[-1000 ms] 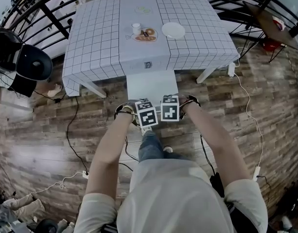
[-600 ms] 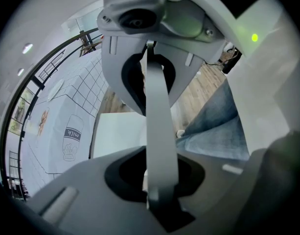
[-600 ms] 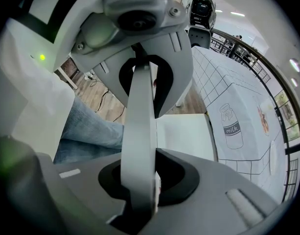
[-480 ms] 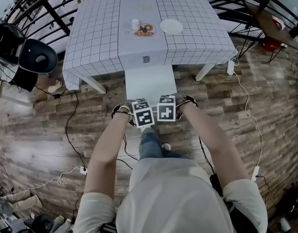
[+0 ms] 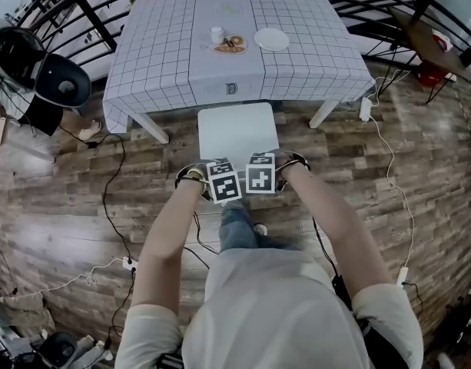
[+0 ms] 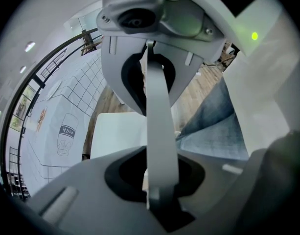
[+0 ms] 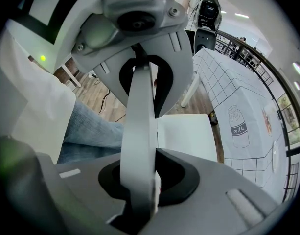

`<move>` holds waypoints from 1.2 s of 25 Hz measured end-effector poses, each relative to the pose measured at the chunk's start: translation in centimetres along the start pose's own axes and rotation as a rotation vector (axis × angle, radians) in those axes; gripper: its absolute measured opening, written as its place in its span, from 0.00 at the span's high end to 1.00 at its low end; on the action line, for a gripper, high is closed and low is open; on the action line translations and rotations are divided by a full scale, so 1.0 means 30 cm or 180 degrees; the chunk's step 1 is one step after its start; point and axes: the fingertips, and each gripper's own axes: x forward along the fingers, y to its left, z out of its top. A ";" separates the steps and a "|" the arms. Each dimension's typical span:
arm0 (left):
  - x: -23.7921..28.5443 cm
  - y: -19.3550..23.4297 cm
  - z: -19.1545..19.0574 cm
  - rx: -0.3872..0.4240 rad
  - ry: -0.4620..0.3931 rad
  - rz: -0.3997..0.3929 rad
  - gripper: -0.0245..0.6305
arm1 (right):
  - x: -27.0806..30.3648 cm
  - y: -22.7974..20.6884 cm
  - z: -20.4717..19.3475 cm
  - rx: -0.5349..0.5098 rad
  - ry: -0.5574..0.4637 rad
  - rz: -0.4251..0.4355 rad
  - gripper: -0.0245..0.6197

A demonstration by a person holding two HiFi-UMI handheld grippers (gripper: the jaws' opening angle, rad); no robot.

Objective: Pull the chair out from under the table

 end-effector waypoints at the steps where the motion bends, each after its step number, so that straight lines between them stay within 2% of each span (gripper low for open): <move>1: 0.000 -0.010 0.000 0.0003 0.0002 0.0004 0.84 | 0.001 0.010 0.000 0.0002 -0.0001 -0.0004 0.85; 30: -0.010 -0.268 0.026 0.0061 -0.0014 -0.0002 0.84 | -0.006 0.274 -0.005 0.0052 0.0002 0.0106 0.85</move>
